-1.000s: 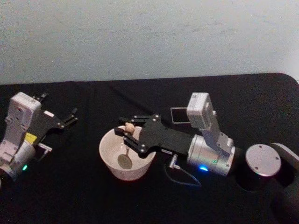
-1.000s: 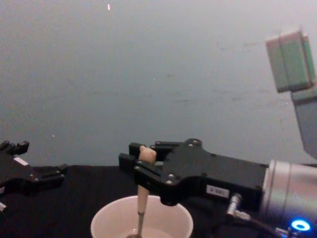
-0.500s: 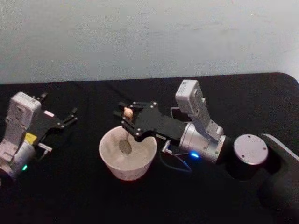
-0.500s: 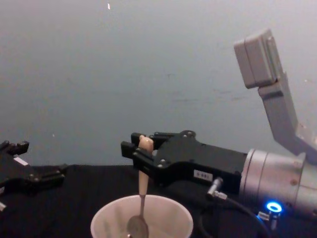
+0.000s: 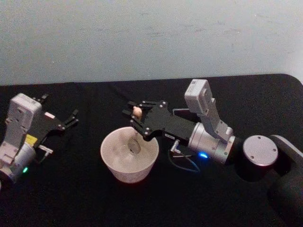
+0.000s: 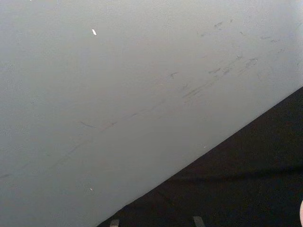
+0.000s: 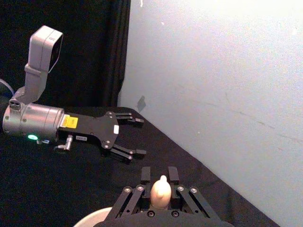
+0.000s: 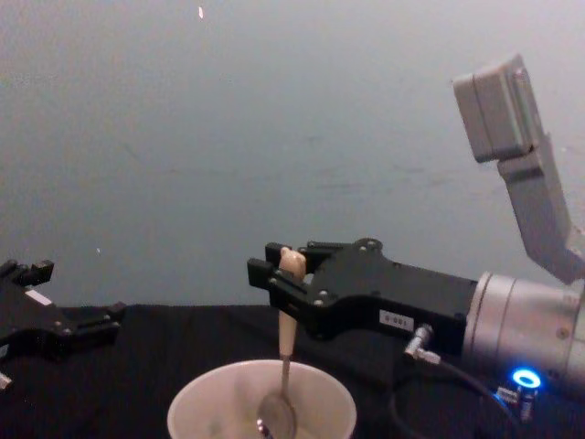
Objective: Pick up the stirring spoon with one hand, stir inside the cup, then place it back in its original position.
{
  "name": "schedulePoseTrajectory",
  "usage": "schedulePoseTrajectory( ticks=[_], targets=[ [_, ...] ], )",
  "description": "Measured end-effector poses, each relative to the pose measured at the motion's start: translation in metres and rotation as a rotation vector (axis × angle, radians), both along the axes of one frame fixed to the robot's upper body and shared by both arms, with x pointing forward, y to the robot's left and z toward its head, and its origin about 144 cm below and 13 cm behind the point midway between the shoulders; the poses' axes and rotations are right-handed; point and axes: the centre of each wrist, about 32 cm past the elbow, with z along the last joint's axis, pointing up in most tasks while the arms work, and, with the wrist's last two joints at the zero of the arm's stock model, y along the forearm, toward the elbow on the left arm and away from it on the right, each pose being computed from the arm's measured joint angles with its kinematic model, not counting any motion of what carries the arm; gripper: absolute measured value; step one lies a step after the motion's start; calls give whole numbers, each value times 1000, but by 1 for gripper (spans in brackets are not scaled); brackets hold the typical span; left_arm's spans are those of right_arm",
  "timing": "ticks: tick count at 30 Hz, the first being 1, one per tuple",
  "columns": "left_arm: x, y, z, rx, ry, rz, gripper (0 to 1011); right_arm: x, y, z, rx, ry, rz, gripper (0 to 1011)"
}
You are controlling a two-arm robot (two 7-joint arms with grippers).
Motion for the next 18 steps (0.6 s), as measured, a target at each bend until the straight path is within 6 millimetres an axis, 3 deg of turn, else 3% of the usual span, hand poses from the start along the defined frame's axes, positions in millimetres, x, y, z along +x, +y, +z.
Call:
schedulePoseTrajectory(
  ticks=[9,18],
  targets=[
    [0,0,0,0,0,0,1002,-4,-12,0,-11,-3,-10,215],
    [0,0,0,0,0,0,1001,-21,-22,-2,-9,18,30,215]
  ],
)
